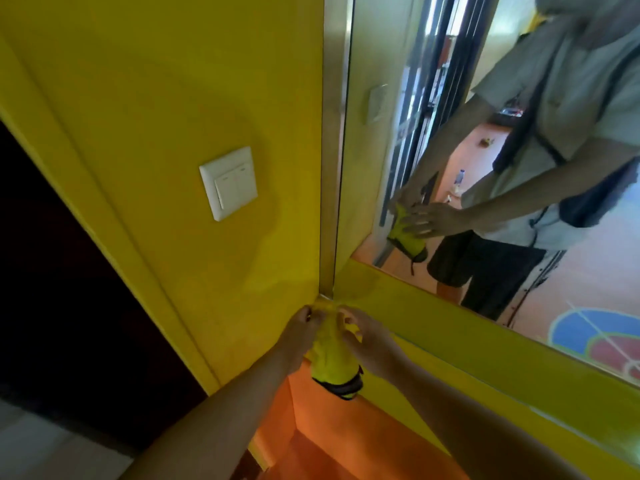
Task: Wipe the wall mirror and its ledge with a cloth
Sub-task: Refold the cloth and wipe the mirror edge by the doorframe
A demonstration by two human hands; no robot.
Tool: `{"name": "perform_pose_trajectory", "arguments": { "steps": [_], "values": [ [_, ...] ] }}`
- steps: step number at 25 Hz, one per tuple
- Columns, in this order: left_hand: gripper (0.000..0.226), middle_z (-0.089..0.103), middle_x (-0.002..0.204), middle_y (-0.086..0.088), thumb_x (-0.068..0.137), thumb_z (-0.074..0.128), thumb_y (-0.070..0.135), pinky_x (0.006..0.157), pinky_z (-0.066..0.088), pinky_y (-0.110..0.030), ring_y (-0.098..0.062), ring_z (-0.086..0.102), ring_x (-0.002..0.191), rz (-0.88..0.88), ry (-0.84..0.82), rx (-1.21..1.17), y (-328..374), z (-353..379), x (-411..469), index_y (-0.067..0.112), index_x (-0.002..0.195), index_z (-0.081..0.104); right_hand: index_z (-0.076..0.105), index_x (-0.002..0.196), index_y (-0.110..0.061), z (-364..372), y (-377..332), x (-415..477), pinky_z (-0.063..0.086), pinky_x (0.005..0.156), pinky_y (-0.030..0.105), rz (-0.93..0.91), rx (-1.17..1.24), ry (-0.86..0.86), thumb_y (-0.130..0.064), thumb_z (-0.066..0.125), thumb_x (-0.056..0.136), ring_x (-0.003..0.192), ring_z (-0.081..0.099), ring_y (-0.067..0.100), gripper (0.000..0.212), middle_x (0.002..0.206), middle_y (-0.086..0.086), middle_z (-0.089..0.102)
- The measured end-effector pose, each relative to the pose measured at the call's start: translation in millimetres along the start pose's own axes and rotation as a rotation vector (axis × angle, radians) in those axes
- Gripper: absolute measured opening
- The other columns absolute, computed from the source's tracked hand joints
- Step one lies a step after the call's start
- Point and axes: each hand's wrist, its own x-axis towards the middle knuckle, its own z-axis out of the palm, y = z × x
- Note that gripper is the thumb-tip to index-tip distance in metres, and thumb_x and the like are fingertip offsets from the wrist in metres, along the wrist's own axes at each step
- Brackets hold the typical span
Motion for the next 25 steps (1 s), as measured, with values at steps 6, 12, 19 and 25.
{"name": "perform_pose_trajectory", "arguments": {
  "steps": [6, 12, 19, 25],
  "values": [
    [0.023, 0.06, 0.102, 0.012, 0.105, 0.055, 0.038, 0.073, 0.043, -0.024, -0.004, 0.054, 0.092, 0.143, -0.117, 0.131, 103, -27, -44, 0.024, 0.123, 0.056, 0.046, 0.149, -0.017, -85, -46, 48, 0.039, 0.108, 0.039, 0.063, -0.399, -0.243, -0.047, 0.07, 0.084, 0.147, 0.032, 0.027, 0.075, 0.16, 0.01, 0.032],
    [0.045, 0.064, 0.089, -0.012, 0.091, 0.06, 0.055, 0.073, 0.042, -0.036, -0.013, 0.055, 0.081, 0.425, 0.04, 0.253, 162, -63, -57, 0.011, 0.101, 0.063, 0.064, 0.096, -0.025, -149, -105, 52, 0.042, 0.068, 0.028, 0.003, -0.141, -0.205, -0.033, 0.069, 0.097, 0.096, 0.062, 0.02, 0.009, 0.094, -0.003, 0.062],
    [0.017, 0.053, 0.085, 0.007, 0.1, 0.064, 0.034, 0.063, 0.035, -0.022, -0.007, 0.05, 0.079, 0.486, 0.224, 0.347, 201, -77, -55, 0.018, 0.105, 0.06, 0.06, 0.091, -0.035, -175, -149, 61, 0.042, 0.06, 0.008, -0.043, 0.046, -0.109, -0.016, 0.069, 0.097, 0.08, 0.061, 0.002, 0.022, 0.088, -0.014, 0.063],
    [0.018, 0.058, 0.101, 0.008, 0.099, 0.066, 0.03, 0.064, 0.04, -0.02, -0.004, 0.055, 0.085, 0.547, 0.139, 0.519, 229, -85, -54, 0.034, 0.117, 0.061, 0.057, 0.085, -0.04, -206, -167, 70, 0.04, 0.058, 0.006, -0.088, -0.086, -0.119, -0.016, 0.067, 0.098, 0.072, 0.056, -0.004, 0.028, 0.083, -0.016, 0.06]
  ]
}}
